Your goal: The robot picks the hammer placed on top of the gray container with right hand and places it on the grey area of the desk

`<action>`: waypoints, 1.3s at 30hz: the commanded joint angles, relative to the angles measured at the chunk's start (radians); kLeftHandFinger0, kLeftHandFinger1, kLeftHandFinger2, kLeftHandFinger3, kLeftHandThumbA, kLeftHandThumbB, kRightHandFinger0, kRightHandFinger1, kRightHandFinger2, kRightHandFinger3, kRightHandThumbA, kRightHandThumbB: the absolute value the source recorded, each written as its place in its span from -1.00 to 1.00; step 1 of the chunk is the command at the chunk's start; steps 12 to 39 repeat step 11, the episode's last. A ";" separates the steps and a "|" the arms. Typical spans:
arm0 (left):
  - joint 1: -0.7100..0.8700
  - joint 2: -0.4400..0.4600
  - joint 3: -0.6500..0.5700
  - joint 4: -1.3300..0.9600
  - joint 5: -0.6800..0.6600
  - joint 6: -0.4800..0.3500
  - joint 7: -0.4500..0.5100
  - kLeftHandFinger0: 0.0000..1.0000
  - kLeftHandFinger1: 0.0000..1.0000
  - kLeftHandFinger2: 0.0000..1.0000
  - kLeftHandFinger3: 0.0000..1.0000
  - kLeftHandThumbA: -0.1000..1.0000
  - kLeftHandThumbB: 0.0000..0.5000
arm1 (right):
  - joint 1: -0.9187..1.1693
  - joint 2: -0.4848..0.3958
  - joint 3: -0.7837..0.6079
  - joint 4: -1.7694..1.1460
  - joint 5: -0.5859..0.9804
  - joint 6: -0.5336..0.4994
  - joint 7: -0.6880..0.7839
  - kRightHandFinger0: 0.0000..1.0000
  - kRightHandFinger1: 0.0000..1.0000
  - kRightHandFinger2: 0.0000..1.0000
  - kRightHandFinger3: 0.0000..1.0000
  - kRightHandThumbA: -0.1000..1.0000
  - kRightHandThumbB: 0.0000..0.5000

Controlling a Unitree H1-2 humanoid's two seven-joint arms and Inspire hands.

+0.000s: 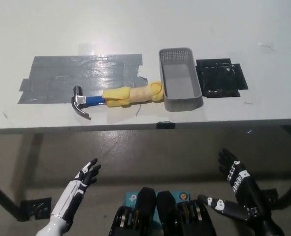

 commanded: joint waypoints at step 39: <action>0.018 -0.010 0.009 -0.029 -0.015 -0.036 0.022 1.00 1.00 1.00 1.00 1.00 -0.67 | -0.009 -0.010 0.023 -0.008 -0.003 -0.040 0.008 1.00 1.00 1.00 1.00 0.86 -0.89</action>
